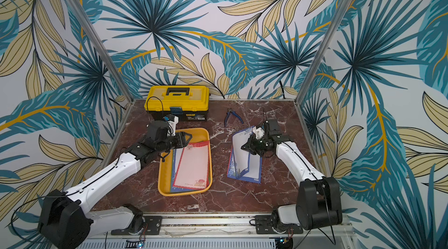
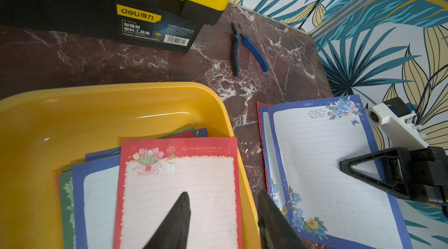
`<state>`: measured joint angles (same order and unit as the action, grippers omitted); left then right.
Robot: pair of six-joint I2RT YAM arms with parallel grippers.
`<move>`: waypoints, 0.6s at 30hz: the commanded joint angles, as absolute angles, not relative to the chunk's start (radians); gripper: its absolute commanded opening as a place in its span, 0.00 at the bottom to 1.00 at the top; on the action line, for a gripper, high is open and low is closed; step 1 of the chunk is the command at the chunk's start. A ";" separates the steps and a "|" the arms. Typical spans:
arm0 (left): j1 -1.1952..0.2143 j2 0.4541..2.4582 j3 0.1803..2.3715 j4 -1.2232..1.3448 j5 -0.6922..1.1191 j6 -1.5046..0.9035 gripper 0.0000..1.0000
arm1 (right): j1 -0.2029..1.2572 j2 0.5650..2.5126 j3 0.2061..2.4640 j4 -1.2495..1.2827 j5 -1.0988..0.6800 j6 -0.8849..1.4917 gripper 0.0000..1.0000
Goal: Take out the stationery paper from the storage box
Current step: Place the stationery paper at the center of the board.
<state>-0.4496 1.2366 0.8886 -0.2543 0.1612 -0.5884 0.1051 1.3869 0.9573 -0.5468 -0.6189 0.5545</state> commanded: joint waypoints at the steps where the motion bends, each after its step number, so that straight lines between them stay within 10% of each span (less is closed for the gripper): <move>1: -0.443 1.250 0.874 -0.249 0.162 -0.586 0.47 | 0.100 1.405 0.939 -0.543 -0.587 0.528 0.00; 18: -0.443 1.277 0.882 -0.249 0.167 -0.589 0.46 | 0.098 1.449 0.956 -0.602 -0.446 0.451 0.00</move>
